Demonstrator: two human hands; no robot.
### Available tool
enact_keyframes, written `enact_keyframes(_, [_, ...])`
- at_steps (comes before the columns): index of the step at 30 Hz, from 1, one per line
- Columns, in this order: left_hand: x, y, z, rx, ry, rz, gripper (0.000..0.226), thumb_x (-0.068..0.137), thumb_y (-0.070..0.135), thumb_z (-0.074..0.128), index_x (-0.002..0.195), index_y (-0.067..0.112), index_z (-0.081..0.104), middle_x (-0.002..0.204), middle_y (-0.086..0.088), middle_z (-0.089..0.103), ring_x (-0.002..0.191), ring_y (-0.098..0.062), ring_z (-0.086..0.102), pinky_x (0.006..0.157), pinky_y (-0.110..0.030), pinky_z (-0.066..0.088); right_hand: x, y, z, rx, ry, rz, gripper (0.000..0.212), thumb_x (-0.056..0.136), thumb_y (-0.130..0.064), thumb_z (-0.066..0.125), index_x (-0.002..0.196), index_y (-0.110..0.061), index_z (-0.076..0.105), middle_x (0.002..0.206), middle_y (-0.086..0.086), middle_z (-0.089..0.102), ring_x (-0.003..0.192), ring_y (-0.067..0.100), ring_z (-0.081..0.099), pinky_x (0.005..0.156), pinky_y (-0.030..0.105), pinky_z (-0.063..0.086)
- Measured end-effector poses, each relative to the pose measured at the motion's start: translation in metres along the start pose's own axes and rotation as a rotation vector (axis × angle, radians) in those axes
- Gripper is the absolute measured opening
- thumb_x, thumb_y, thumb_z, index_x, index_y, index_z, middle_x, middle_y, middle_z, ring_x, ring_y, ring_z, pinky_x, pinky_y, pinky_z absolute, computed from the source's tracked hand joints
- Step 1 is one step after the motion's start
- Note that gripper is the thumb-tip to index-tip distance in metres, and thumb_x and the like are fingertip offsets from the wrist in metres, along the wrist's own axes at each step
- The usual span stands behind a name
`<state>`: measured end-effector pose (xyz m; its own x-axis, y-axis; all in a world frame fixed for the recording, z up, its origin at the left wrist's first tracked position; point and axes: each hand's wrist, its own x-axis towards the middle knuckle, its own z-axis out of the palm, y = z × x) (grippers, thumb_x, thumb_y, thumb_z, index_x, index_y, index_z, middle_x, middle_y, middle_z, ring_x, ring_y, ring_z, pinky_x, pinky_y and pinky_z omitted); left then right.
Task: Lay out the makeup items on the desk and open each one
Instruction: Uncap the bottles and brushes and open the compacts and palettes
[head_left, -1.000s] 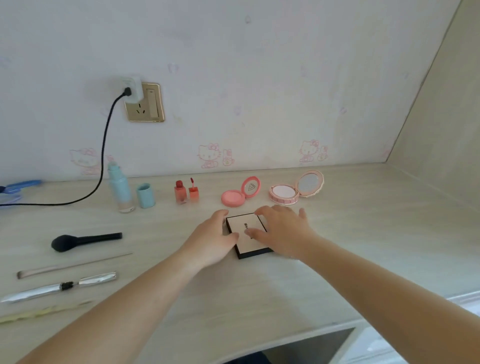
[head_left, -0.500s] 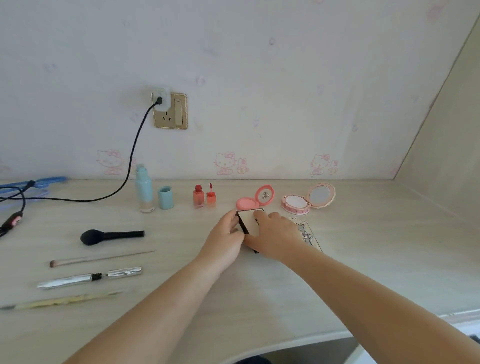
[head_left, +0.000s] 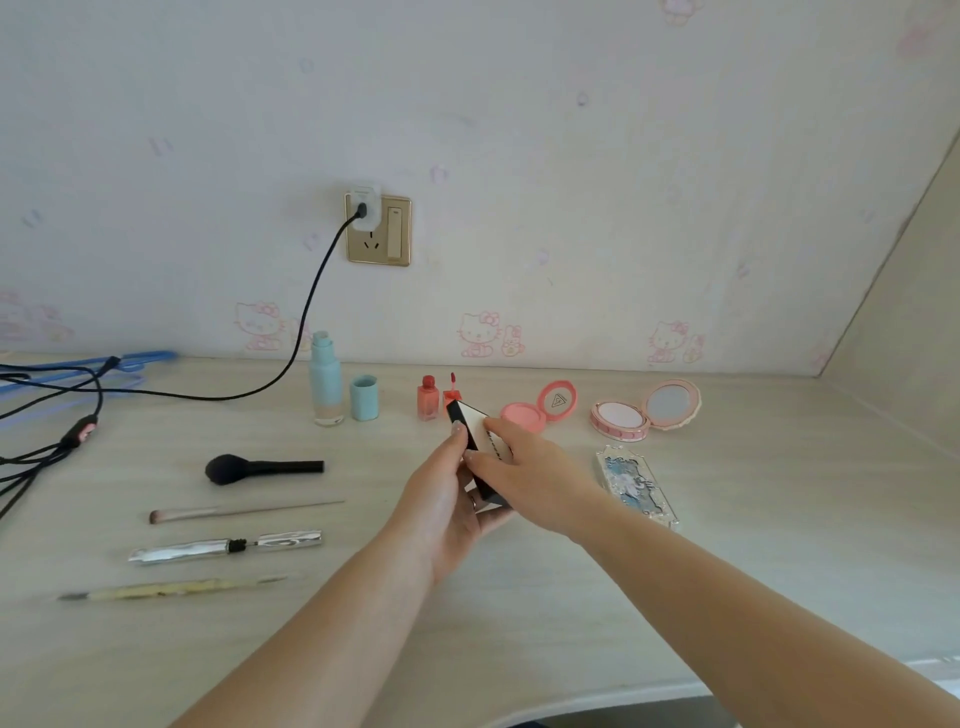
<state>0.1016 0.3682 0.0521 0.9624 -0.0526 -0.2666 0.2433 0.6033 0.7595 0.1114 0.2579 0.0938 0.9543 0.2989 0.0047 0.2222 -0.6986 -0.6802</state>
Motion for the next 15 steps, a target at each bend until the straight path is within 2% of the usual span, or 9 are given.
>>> enact_keyframes(2, [0.0, 0.0, 0.0, 0.005, 0.015, -0.013, 0.038, 0.095, 0.044, 0.045, 0.103, 0.015, 0.068, 0.082, -0.002, 0.074, 0.075, -0.021, 0.07, 0.067, -0.039, 0.059, -0.002, -0.002, 0.002, -0.021, -0.02, -0.002, 0.04, 0.088, -0.045, 0.047, 0.12, -0.022, 0.05, 0.095, -0.002, 0.066, 0.087, 0.016, 0.061, 0.077, 0.03, 0.047])
enact_keyframes(5, [0.0, 0.001, 0.001, 0.025, 0.056, -0.011, 0.038, 0.096, 0.043, 0.043, 0.1, 0.015, 0.068, 0.077, -0.002, 0.075, 0.072, -0.02, 0.072, 0.065, -0.04, 0.059, -0.003, -0.006, 0.004, -0.045, -0.047, -0.009, 0.037, 0.091, -0.042, 0.042, 0.119, -0.02, 0.049, 0.094, -0.003, 0.062, 0.079, 0.012, 0.056, 0.071, 0.026, 0.043])
enact_keyframes(7, [0.001, 0.001, -0.001, 0.019, 0.098, 0.014, 0.038, 0.098, 0.041, 0.038, 0.097, 0.016, 0.067, 0.076, -0.003, 0.075, 0.07, -0.021, 0.072, 0.059, -0.038, 0.059, -0.001, -0.007, 0.0, -0.011, -0.02, -0.018, 0.032, 0.096, -0.034, 0.036, 0.113, -0.014, 0.052, 0.101, 0.007, 0.06, 0.091, 0.026, 0.057, 0.078, 0.033, 0.047])
enact_keyframes(9, [0.002, 0.002, -0.004, -0.019, 0.144, 0.043, 0.037, 0.1, 0.035, 0.035, 0.092, 0.016, 0.065, 0.071, -0.004, 0.075, 0.063, -0.019, 0.072, 0.052, -0.034, 0.058, 0.002, -0.007, -0.007, 0.255, 0.02, 0.058, 0.036, 0.095, -0.033, 0.034, 0.106, -0.007, 0.056, 0.098, 0.012, 0.059, 0.1, 0.035, 0.058, 0.095, 0.046, 0.046])
enact_keyframes(10, [0.002, 0.004, -0.006, -0.033, 0.162, 0.055, 0.036, 0.1, 0.034, 0.035, 0.09, 0.016, 0.065, 0.068, -0.003, 0.074, 0.06, -0.018, 0.072, 0.049, -0.033, 0.057, 0.005, -0.007, -0.011, 0.394, 0.026, 0.113, 0.037, 0.094, -0.035, 0.035, 0.102, -0.007, 0.058, 0.09, 0.01, 0.06, 0.094, 0.033, 0.061, 0.096, 0.05, 0.047])
enact_keyframes(13, [0.005, 0.009, -0.007, -0.066, 0.201, 0.041, 0.037, 0.1, 0.035, 0.035, 0.088, 0.015, 0.063, 0.063, -0.003, 0.073, 0.057, -0.019, 0.071, 0.045, -0.032, 0.055, 0.013, 0.002, -0.02, 0.735, 0.011, 0.257, 0.027, 0.092, -0.032, 0.044, 0.092, -0.012, 0.063, 0.073, 0.003, 0.07, 0.073, 0.023, 0.066, 0.078, 0.051, 0.057])
enact_keyframes(15, [0.008, 0.013, -0.011, -0.064, 0.234, 0.028, 0.036, 0.1, 0.037, 0.036, 0.088, 0.015, 0.063, 0.06, -0.003, 0.072, 0.057, -0.019, 0.069, 0.044, -0.032, 0.055, 0.016, 0.012, -0.025, 0.894, 0.003, 0.324, 0.022, 0.094, -0.024, 0.045, 0.093, -0.011, 0.063, 0.071, 0.005, 0.073, 0.067, 0.023, 0.07, 0.061, 0.045, 0.059])
